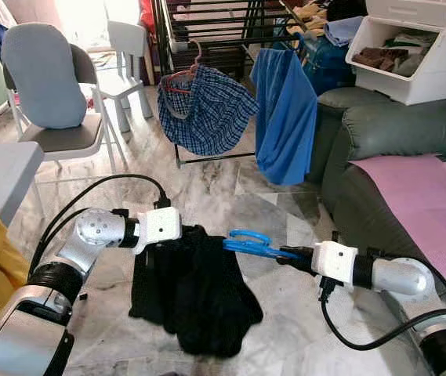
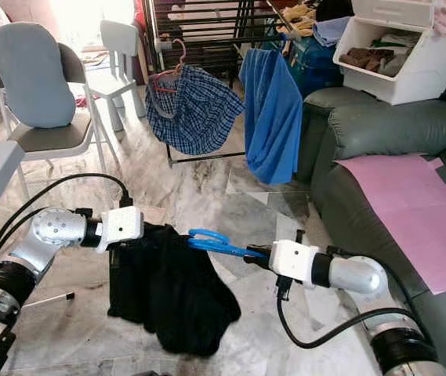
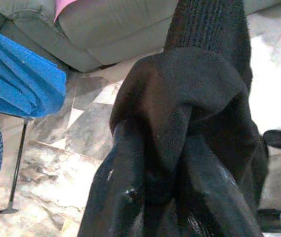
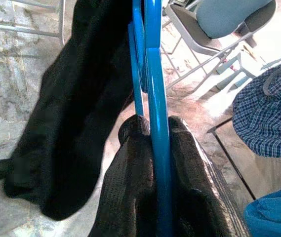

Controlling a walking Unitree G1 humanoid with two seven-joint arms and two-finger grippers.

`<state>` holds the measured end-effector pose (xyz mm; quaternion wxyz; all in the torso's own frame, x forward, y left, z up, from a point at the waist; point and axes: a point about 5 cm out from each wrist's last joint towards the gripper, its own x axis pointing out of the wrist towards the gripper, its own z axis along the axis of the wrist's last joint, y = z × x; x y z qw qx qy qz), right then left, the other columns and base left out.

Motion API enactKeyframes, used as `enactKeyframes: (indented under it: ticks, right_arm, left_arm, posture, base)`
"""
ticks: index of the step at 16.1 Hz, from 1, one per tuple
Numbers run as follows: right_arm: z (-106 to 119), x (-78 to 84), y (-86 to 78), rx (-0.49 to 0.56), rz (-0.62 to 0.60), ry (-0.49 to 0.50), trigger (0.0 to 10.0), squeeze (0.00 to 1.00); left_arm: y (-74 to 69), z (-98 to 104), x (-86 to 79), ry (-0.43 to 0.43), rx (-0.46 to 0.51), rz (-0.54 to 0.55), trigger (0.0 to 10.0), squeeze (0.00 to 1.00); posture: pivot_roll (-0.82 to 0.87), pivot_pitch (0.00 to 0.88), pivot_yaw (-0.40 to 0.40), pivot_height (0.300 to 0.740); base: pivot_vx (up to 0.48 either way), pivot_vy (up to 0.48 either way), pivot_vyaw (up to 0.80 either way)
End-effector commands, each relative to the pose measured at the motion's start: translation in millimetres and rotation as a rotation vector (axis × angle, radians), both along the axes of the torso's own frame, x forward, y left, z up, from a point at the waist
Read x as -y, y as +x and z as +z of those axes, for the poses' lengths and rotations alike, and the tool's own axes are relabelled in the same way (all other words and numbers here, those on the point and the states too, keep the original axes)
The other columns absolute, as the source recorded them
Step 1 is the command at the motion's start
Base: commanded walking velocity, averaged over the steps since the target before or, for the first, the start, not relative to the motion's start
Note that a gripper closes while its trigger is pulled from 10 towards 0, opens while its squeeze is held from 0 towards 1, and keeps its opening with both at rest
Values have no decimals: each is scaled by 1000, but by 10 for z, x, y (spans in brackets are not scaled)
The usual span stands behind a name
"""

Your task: Hang hanger

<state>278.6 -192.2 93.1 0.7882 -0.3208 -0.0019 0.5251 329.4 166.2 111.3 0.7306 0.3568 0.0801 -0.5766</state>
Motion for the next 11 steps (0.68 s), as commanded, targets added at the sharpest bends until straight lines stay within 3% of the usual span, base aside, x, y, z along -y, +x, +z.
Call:
enactKeyframes:
  ticks: [1, 8, 9, 11]
  right_arm:
    - [140, -45, 78, 78, 6, 33, 10000, 0]
    - [121, -90, 117, 88, -3, 45, 10000, 0]
    - [121, -91, 124, 85, -5, 47, 10000, 1000]
    - [118, -98, 155, 55, 0, 43, 10000, 1000]
  left_arm:
    - [35, 59, 27, 4, 13, -16, 0, 0]
    - [52, 69, 16, -30, 13, 5, 0, 0]
    - [57, 74, 3, -35, 11, 13, 0, 0]
    - [52, 66, -43, -38, 0, 26, 0, 0]
  posture:
    - [-95, 0, 22, 740]
    - [-88, 0, 20, 740]
    - [-85, 0, 21, 740]
    - [-90, 0, 34, 740]
  base:
    - [0, 0, 0]
    - [0, 0, 0]
    - [0, 0, 0]
    - [0, 0, 0]
